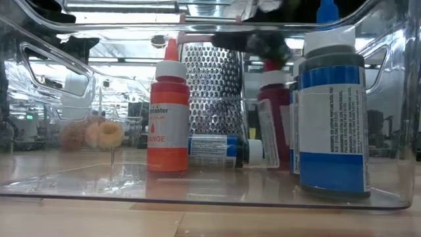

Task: Pick & Place Food Item
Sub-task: Return to Home Position

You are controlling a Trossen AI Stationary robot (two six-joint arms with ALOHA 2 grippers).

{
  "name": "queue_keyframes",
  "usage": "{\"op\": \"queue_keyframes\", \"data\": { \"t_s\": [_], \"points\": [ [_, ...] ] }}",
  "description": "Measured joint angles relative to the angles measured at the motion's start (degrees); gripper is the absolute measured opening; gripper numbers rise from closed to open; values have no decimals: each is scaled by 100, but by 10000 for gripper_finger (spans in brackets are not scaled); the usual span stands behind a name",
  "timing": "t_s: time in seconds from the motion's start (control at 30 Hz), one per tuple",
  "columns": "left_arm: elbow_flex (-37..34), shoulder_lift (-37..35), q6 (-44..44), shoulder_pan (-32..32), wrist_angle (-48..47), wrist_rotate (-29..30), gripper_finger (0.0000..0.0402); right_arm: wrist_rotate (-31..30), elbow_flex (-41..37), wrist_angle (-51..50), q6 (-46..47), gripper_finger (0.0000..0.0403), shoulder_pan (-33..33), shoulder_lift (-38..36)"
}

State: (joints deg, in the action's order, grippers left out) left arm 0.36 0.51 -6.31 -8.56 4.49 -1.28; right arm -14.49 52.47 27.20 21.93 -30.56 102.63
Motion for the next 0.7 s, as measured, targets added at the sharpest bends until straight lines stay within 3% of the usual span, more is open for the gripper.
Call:
{"op": "queue_keyframes", "data": {
  "t_s": [0.1,0.27,0.5,0.7],
  "points": [
    [0,0,-1,0,2,0,232,702,15,8,-296,235,359,-7],
    [0,35,0,0,39,-1,232,1256,15,51,-1152,235,625,-335],
    [0,46,0,0,48,0,232,980,-116,728,-2592,235,290,-870],
    [0,46,0,0,50,0,232,511,-1069,2613,-3154,235,304,-933]
  ]
}}
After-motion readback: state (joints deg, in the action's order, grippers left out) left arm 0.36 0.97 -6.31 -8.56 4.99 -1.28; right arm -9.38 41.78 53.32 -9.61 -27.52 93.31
